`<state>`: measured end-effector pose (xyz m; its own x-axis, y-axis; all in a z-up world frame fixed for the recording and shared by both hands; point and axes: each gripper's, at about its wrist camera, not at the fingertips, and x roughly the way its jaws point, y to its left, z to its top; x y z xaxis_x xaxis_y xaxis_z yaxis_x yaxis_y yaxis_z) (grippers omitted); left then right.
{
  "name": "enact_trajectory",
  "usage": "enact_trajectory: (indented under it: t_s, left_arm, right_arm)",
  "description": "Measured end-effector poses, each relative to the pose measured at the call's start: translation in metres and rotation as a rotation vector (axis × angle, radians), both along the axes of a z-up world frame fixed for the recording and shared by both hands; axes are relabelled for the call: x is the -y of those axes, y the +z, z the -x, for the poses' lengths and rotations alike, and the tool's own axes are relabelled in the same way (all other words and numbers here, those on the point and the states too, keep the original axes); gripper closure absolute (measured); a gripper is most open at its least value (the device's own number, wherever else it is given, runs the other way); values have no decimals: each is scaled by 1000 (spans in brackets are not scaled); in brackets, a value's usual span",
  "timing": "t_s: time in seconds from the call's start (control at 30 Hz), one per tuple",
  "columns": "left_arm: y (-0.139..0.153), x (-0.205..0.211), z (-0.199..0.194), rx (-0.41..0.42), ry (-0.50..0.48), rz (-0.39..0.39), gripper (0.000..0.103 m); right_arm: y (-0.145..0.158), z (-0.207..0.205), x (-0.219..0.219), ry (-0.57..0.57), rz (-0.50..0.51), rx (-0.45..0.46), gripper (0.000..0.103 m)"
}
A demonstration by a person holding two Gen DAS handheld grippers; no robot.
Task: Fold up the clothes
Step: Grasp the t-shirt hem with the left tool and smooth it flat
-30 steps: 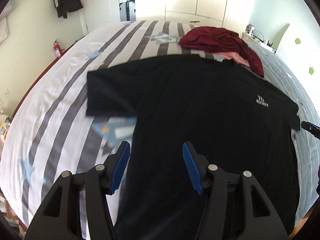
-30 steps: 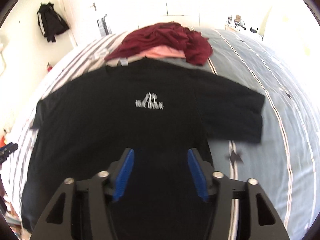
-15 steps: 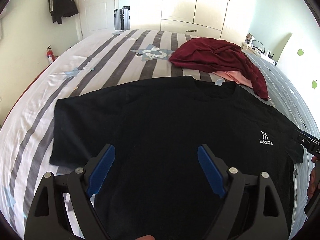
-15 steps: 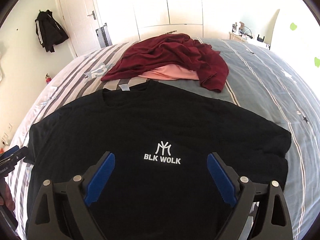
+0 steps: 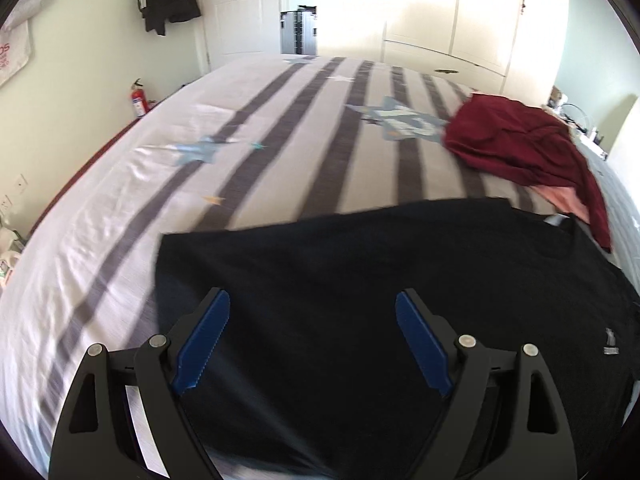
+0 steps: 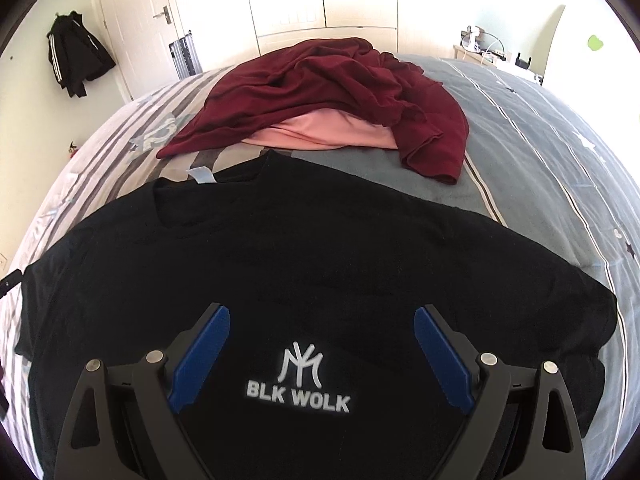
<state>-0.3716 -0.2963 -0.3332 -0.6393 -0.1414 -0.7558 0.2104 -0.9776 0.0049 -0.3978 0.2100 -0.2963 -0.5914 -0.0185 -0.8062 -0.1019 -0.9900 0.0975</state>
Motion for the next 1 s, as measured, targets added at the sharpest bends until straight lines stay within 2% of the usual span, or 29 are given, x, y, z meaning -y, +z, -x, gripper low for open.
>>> enact_trajectory:
  t_s: [0.2, 0.33, 0.43, 0.5, 0.7, 0.8, 0.83, 0.87, 0.9, 0.93, 1.0]
  left_arm:
    - [-18, 60, 26, 56, 20, 21, 21]
    - [-23, 81, 34, 68, 29, 21, 23]
    - [-27, 99, 40, 83, 53, -13, 23]
    - [-32, 110, 43, 96, 65, -1, 23]
    - [-55, 124, 52, 150, 10, -14, 26]
    - [-61, 130, 55, 157, -14, -42, 44]
    - [-60, 130, 55, 153, -19, -41, 60]
    - [-59, 128, 55, 152, -33, -29, 71]
    - [-56, 124, 56, 158, -54, -15, 91]
    - [-52, 119, 57, 166, -76, 0, 99]
    - [-37, 110, 55, 163, -119, 15, 99]
  right_arm:
    - [-5, 15, 15, 13, -9, 21, 11]
    - [-7, 22, 33, 27, -13, 18, 11]
    - [-8, 27, 43, 33, 0, 21, 11]
    - [-7, 27, 47, 32, 0, 22, 11]
    - [-8, 26, 43, 4, 12, 26, 11]
    - [-10, 25, 40, 0, -3, 37, 11]
    - [-12, 25, 40, 1, -8, 40, 11]
    - [-13, 25, 39, 1, -12, 44, 11]
    - [-15, 24, 38, -2, -17, 48, 11]
    - [-16, 23, 37, -6, -18, 49, 11]
    - [-17, 21, 35, -13, -20, 52, 11]
